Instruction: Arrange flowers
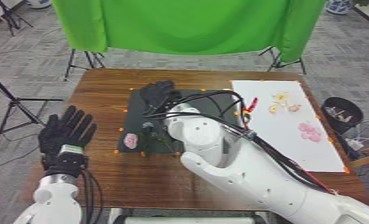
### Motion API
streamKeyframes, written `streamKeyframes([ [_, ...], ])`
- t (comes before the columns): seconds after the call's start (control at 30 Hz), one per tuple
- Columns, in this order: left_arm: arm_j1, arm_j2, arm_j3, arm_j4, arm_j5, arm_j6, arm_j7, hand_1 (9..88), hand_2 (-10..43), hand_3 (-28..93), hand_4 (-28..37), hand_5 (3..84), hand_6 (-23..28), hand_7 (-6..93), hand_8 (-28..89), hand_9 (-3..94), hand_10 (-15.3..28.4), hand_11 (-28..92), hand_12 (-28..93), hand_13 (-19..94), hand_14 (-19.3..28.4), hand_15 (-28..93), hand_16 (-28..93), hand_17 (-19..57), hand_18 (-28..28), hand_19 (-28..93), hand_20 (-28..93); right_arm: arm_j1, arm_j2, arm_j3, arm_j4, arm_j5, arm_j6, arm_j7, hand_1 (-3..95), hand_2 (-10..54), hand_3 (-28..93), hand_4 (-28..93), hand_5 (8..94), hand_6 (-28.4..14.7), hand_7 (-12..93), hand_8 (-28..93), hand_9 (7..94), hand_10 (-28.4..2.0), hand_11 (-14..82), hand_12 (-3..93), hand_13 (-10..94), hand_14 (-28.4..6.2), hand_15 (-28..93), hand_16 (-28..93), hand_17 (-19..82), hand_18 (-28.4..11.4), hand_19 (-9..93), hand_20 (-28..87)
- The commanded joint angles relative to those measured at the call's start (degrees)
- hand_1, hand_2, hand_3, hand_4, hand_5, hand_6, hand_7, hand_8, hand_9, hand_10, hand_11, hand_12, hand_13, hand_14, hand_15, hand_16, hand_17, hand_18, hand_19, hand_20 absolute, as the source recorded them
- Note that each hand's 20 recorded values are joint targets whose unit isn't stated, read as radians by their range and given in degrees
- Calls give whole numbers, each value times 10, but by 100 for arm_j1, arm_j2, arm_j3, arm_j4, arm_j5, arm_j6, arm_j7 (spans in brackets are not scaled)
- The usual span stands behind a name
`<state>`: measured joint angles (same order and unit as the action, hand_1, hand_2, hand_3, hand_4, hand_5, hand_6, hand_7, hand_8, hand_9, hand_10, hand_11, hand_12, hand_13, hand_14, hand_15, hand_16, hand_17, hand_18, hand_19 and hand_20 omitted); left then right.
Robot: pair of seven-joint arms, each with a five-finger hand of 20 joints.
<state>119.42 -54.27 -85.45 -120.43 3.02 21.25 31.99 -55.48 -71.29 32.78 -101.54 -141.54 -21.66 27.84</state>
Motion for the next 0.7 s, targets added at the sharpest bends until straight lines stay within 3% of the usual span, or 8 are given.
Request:
streamKeyframes([
  [0.03,65,-39,-80,-9,141,-257,-39,261,162,733,-283,414,105,159,-85,332,158,272,115,248,171,433,-88,-60,144,376,81,-289,1405,1174,-408,443,-458,781,448,-95,804,-283,583,-45,118,-111,619,-175,111,146,563,-155,255,154,244,-229,697,249],
  [0.2,199,-40,-228,-77,224,-301,-50,260,163,732,-283,414,105,157,-85,333,158,268,113,248,170,426,-88,-59,143,371,80,-978,2109,2104,-563,844,-382,1416,434,-95,808,-283,532,-61,108,-107,529,-187,80,133,492,-167,213,141,220,-224,643,215],
  [0.43,281,-26,-256,-102,165,-325,74,259,163,730,-283,415,104,156,-84,334,158,266,114,248,170,425,-85,-59,144,370,82,-2134,2574,3556,-712,1523,-380,2309,365,-95,757,-283,486,-85,91,-98,462,-213,68,130,438,-187,206,143,225,-239,654,208],
  [0.63,304,-61,-248,-129,4,-226,146,259,163,731,-283,417,104,157,-83,339,158,270,118,251,169,428,-83,-60,144,370,83,-2526,2635,3972,-466,1816,-210,2764,369,-95,752,-283,472,-90,88,-93,432,-215,62,129,416,-188,197,137,238,-244,628,180],
  [0.7,347,-89,-265,-139,8,-230,133,258,163,731,-283,418,104,159,-83,340,158,274,119,252,170,430,-82,-60,144,372,83,-2583,2579,4014,-347,1798,-224,2879,375,-95,749,-283,472,-92,89,-92,433,-218,65,129,421,-188,195,135,269,-259,609,161],
])
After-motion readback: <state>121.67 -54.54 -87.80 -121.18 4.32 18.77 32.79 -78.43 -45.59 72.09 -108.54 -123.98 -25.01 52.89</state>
